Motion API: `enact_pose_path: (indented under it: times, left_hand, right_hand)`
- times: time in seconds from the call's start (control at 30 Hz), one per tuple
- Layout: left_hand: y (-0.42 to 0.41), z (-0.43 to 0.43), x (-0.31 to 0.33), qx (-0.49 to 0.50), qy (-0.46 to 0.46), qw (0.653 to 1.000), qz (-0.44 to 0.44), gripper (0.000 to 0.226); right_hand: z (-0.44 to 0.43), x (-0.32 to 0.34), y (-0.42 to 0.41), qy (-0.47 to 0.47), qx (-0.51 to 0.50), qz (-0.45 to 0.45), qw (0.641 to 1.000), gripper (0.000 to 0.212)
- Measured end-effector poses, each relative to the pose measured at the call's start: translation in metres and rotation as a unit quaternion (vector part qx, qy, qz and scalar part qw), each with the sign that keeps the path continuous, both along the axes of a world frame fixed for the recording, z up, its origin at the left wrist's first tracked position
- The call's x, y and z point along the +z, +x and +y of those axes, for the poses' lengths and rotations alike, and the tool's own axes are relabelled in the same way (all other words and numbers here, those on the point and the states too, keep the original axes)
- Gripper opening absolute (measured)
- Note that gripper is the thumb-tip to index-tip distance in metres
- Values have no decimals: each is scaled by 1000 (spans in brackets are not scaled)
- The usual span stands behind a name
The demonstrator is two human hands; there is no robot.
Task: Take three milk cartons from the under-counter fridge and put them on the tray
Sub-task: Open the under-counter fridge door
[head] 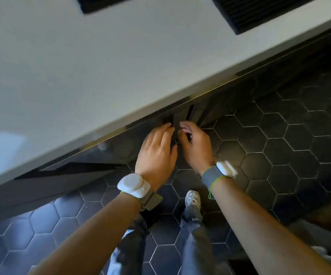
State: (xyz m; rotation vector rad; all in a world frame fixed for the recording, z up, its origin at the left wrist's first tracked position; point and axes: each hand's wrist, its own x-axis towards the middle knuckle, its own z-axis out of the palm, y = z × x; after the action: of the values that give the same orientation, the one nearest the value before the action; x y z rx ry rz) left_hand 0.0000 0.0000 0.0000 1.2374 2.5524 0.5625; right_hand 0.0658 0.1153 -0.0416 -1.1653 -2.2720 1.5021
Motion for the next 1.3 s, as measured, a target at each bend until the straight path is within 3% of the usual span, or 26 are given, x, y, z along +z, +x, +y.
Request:
enact_pose_path:
  times: [0.17,0.37,0.57,0.8,0.93,1.1,1.2,1.3]
  left_hand:
    - [16,49,-36,18,-18,1000,1,50]
    - [6,80,-81,22,9,991,128,59]
    - [0,70,-115,24,48,977,206,54]
    - [5,76,-119,55,23,981,187,70]
    - [9,80,-119,67,57,982,169,60]
    - [13,83,-115,73,67,987,127,57]
    - [19,80,-115,64,80,988,119,55]
    - [28,76,-112,69,80,990,97,56]
  right_hand:
    - [48,-39,1,-89,23,-13,996,38]
    - [81,-85,-20,-181,-1,17,983,44]
    - [69,-112,-32,-198,-11,62,978,51]
    - [65,-113,-48,-244,-108,157,951,42]
    - [60,-115,-50,-234,-115,177,949,28]
    - [65,-103,-48,-162,-51,126,978,52]
    - [67,-100,-46,-156,-58,114,979,29]
    - [65,-96,-42,-190,-107,117,969,29]
